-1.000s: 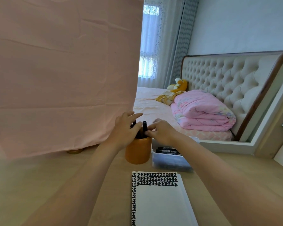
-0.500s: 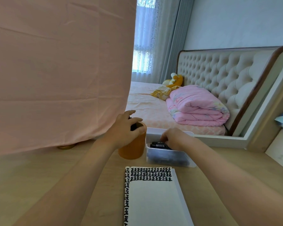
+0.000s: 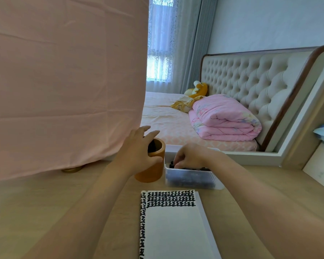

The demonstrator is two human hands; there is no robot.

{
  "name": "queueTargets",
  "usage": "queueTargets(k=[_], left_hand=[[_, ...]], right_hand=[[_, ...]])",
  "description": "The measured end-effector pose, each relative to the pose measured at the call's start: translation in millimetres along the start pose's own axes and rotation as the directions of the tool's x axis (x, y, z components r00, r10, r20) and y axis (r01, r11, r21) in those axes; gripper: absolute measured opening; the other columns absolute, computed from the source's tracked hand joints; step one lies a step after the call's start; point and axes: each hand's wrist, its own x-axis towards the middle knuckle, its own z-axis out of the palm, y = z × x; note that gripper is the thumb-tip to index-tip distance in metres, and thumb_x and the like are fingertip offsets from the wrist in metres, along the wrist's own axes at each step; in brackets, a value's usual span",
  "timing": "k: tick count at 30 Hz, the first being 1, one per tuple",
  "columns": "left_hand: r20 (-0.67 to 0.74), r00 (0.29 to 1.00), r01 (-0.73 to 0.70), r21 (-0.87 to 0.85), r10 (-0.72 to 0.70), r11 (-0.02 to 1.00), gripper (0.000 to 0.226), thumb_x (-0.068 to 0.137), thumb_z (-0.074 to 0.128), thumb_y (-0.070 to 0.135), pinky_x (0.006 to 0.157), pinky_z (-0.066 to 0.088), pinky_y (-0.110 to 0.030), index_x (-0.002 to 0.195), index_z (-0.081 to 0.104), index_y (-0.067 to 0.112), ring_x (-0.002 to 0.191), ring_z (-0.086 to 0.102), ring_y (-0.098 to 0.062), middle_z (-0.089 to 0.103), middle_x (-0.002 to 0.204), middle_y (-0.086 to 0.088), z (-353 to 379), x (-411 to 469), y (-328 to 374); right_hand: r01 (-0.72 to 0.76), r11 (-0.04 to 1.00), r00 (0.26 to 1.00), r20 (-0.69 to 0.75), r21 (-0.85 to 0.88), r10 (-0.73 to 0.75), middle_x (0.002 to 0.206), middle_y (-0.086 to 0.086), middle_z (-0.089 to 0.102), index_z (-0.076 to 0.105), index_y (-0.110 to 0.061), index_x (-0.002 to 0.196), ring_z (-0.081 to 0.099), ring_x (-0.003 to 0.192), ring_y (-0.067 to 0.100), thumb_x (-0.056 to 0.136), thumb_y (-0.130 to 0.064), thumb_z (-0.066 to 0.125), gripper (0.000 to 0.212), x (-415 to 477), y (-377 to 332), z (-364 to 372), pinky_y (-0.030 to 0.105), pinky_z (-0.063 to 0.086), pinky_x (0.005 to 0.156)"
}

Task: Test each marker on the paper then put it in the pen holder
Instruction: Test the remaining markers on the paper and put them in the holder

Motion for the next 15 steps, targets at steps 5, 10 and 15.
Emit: queueTargets(k=[5,10,15], left_hand=[[-0.256,0.929,-0.260,0.058,0.266,0.964,0.029,0.086,0.070,0.025,0.094,0.043,-0.031,0.115,0.068,0.025,0.115,0.044,-0.014,0.056,0.121,0.005,1,-14,30],[-0.093,0.941,-0.332,-0.055,0.326,0.942,0.015,0.092,0.065,0.020,0.078,0.052,-0.027,0.105,0.072,0.023,0.097,0.055,-0.009,0.063,0.105,0.008,27,-37,42],[-0.033,0.959,-0.282,-0.076,0.281,0.956,0.029,0.098,0.058,0.024,0.083,0.052,-0.026,0.126,0.066,0.022,0.103,0.055,-0.011,0.067,0.113,0.003,48,-45,43]], right_hand=[[-0.017,0.998,0.992,0.120,-0.067,0.025,0.110,-0.007,0.068,0.074,-0.028,0.112,0.060,0.096,0.014,0.092,-0.029,0.065,0.021,4,-8,-3,0.029,0.051,0.087],[-0.008,0.998,0.983,0.184,-0.055,0.018,0.078,-0.019,0.059,0.070,-0.039,0.074,0.052,0.075,0.005,0.093,-0.032,0.064,0.021,2,-2,-7,0.024,0.044,0.071],[-0.082,0.994,0.979,0.179,-0.075,0.094,0.100,-0.010,0.069,0.077,-0.030,0.104,0.060,0.096,0.015,0.093,-0.042,0.062,0.023,-8,16,-11,0.033,0.051,0.088]])
